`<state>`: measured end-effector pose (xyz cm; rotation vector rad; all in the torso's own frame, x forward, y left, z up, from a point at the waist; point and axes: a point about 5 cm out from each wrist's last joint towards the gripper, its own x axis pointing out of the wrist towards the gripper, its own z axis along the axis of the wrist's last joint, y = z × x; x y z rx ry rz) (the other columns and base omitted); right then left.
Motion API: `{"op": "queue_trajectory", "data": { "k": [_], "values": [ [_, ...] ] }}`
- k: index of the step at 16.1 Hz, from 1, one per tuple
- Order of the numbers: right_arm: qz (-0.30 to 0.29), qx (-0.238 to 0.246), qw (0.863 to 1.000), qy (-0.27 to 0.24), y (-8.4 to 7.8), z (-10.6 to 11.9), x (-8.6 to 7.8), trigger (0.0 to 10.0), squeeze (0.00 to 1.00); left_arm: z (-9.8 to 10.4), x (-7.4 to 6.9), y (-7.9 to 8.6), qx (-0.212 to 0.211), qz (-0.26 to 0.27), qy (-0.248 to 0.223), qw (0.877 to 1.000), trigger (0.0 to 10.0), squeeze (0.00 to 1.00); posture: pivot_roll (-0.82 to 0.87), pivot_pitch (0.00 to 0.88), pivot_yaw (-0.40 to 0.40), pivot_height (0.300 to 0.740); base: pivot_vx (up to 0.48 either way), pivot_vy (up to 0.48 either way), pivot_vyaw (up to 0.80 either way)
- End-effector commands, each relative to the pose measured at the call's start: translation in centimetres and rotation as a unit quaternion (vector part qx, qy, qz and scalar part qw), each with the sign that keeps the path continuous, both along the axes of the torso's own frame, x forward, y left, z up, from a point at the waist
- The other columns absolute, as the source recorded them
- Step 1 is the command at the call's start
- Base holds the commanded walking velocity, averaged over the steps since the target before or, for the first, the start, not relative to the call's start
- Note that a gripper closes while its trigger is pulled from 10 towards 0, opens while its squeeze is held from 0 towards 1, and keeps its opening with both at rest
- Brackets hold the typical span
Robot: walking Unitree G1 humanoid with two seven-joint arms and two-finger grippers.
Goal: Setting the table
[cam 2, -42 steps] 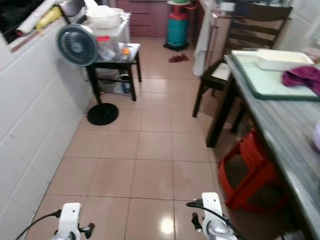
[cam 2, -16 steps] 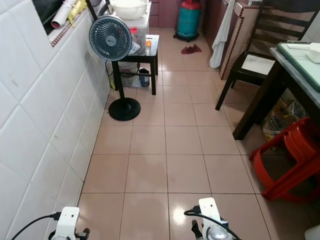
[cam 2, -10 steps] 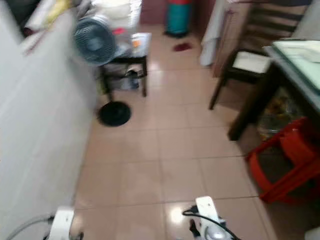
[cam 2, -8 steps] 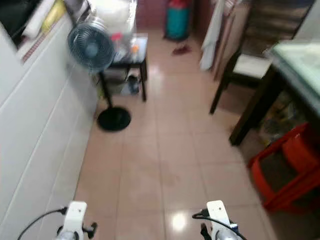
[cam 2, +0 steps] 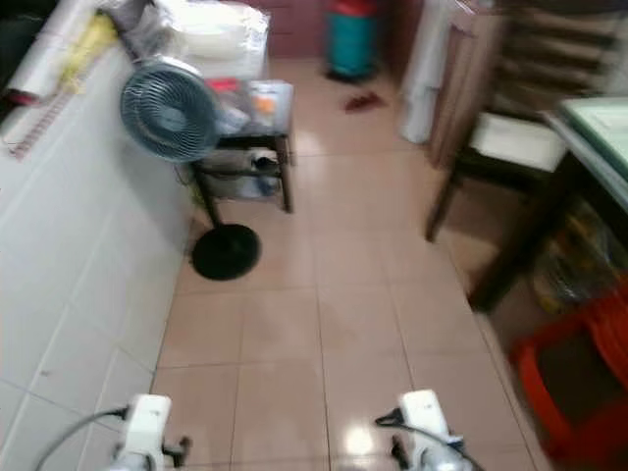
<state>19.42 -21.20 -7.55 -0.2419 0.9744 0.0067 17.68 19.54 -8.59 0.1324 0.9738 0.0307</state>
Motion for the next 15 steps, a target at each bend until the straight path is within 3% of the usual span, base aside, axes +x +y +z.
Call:
{"op": "queue_trajectory", "data": {
  "k": [1, 3, 15],
  "values": [
    [0.009, 0.016, 1.0, 0.001, 1.39, -0.17, 0.15, 10.0, 0.0, -0.1, -0.9, 1.89, 0.025, 0.009, 0.015, 1.0, 10.0, 0.0, -0.1, 0.105, 0.011, 0.74, 0.428, 0.0, 0.68],
    [0.008, 0.016, 1.0, 0.001, 1.33, -0.18, 0.11, 10.0, 0.0, -0.11, -0.92, 1.93, 0.027, 0.011, 0.016, 0.999, 10.0, 0.0, -0.1, 0.105, 0.011, 0.74, 0.212, 0.0, 0.53],
    [-0.006, 0.023, 1.0, -0.004, 1.33, 0.06, 0.6, 10.0, 0.0, -0.12, -0.87, 1.81, 0.033, 0.013, 0.018, 0.999, 10.0, 0.0, -0.09, 0.093, -0.001, 0.74, 0.0, 0.0, 0.0]
  ]
}}
